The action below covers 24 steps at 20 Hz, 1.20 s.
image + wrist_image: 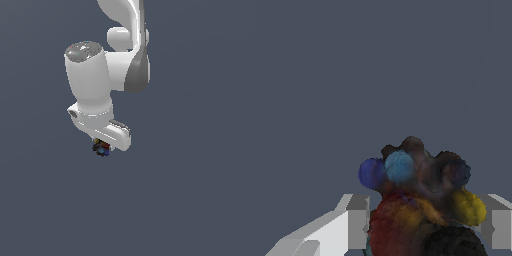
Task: Pick up the object and move it to a goal position.
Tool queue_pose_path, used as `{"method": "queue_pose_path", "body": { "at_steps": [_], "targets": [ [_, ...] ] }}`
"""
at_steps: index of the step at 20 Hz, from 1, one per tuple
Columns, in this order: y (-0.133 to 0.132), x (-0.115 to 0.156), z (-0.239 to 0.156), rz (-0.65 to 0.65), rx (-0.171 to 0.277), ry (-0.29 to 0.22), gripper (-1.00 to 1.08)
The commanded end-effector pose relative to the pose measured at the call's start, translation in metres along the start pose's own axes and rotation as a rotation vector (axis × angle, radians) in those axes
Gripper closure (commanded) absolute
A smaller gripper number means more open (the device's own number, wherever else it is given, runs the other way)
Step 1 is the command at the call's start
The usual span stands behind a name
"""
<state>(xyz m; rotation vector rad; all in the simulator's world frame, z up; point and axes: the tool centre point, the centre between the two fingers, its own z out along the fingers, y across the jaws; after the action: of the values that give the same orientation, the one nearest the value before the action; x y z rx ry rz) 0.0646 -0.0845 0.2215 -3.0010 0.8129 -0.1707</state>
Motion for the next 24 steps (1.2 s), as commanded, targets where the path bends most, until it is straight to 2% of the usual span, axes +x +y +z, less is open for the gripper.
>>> {"method": "queue_pose_path", "body": {
  "at_steps": [1,13,18,24],
  "targets": [
    [0.009,0.013,-0.036,0.000,0.010,0.018,1.08],
    [0.048,0.066,-0.188,0.001,0.053,0.093,1.08],
    [0.058,0.079,-0.225,0.001,0.064,0.111,1.08],
    [0.064,0.087,-0.250,0.002,0.071,0.123,1.08]
  ]
}}
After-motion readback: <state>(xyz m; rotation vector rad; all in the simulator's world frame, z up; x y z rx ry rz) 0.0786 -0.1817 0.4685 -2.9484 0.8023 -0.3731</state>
